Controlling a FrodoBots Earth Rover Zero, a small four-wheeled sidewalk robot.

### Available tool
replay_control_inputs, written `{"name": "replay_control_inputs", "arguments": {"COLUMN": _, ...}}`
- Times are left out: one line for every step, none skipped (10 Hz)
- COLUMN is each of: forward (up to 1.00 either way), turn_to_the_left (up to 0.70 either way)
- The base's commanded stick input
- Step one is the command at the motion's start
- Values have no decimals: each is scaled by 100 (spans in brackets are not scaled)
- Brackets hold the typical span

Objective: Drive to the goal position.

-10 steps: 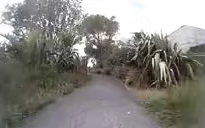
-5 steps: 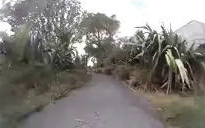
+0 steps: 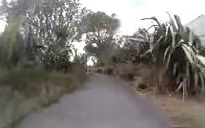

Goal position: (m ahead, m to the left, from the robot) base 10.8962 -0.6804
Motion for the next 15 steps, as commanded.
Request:
{"name": "replay_control_inputs", "arguments": {"forward": 100, "turn_to_the_left": 0}}
{"name": "replay_control_inputs", "arguments": {"forward": 100, "turn_to_the_left": 0}}
{"name": "replay_control_inputs", "arguments": {"forward": 100, "turn_to_the_left": 0}}
{"name": "replay_control_inputs", "arguments": {"forward": 100, "turn_to_the_left": 0}}
{"name": "replay_control_inputs", "arguments": {"forward": 100, "turn_to_the_left": 0}}
{"name": "replay_control_inputs", "arguments": {"forward": 100, "turn_to_the_left": 0}}
{"name": "replay_control_inputs", "arguments": {"forward": 100, "turn_to_the_left": 0}}
{"name": "replay_control_inputs", "arguments": {"forward": 100, "turn_to_the_left": 0}}
{"name": "replay_control_inputs", "arguments": {"forward": 100, "turn_to_the_left": 0}}
{"name": "replay_control_inputs", "arguments": {"forward": 100, "turn_to_the_left": 0}}
{"name": "replay_control_inputs", "arguments": {"forward": 100, "turn_to_the_left": 0}}
{"name": "replay_control_inputs", "arguments": {"forward": 100, "turn_to_the_left": 0}}
{"name": "replay_control_inputs", "arguments": {"forward": 100, "turn_to_the_left": 0}}
{"name": "replay_control_inputs", "arguments": {"forward": 100, "turn_to_the_left": 0}}
{"name": "replay_control_inputs", "arguments": {"forward": 100, "turn_to_the_left": 0}}
